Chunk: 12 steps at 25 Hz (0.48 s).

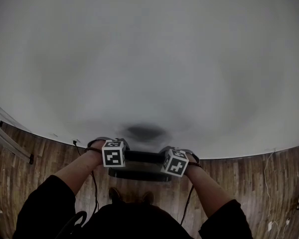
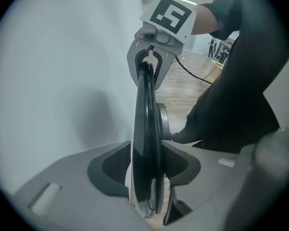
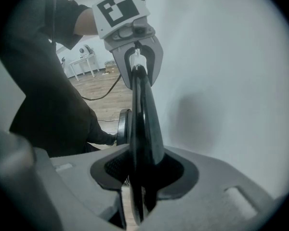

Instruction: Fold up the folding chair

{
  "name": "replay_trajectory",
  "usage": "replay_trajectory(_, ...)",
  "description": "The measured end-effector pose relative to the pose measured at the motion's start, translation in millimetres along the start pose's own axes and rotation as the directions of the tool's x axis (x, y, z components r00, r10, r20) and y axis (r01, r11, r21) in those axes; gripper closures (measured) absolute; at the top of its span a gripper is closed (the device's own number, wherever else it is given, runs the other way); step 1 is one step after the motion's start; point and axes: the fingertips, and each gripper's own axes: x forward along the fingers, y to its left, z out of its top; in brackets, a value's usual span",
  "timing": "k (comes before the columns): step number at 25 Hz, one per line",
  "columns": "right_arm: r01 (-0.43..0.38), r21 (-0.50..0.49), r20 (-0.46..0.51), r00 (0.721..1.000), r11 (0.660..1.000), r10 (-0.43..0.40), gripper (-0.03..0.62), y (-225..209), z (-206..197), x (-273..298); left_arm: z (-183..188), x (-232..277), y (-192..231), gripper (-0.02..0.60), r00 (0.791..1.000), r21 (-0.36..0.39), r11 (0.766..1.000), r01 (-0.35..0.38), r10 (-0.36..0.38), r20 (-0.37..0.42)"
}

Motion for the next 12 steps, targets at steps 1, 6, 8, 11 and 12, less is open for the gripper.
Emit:
replay_trajectory(1, 0.004, 0.002, 0.002, 1.000, 1.000, -0.004, 0.459, -2, 0, 0, -3, 0, 4, 0.400, 1.000, 0.000, 1.000, -0.009, 0.009, 0.000)
replay_trajectory(6, 0.023, 0.015, 0.017, 1.000, 1.000, -0.023, 0.448, -14, 1, 1, -13, -4, 16, 0.390, 1.000, -0.025, 0.999, -0.029, 0.029, 0.008)
replay_trajectory(8, 0.042, 0.019, 0.027, 0.999, 0.999, -0.042, 0.444, -20, -1, -1, -13, -6, 22, 0.387, 0.999, -0.039, 0.998, -0.047, 0.047, 0.014)
replay_trajectory(11, 0.081, 0.022, 0.045, 0.996, 0.996, -0.082, 0.431, -28, -4, -2, -17, -9, 27, 0.387, 0.997, -0.057, 0.996, -0.074, 0.076, 0.017)
replay_trajectory(12, 0.096, 0.021, 0.052, 0.994, 0.995, -0.097, 0.428, -30, -4, -3, -18, -10, 29, 0.387, 0.996, -0.062, 0.995, -0.083, 0.085, 0.017)
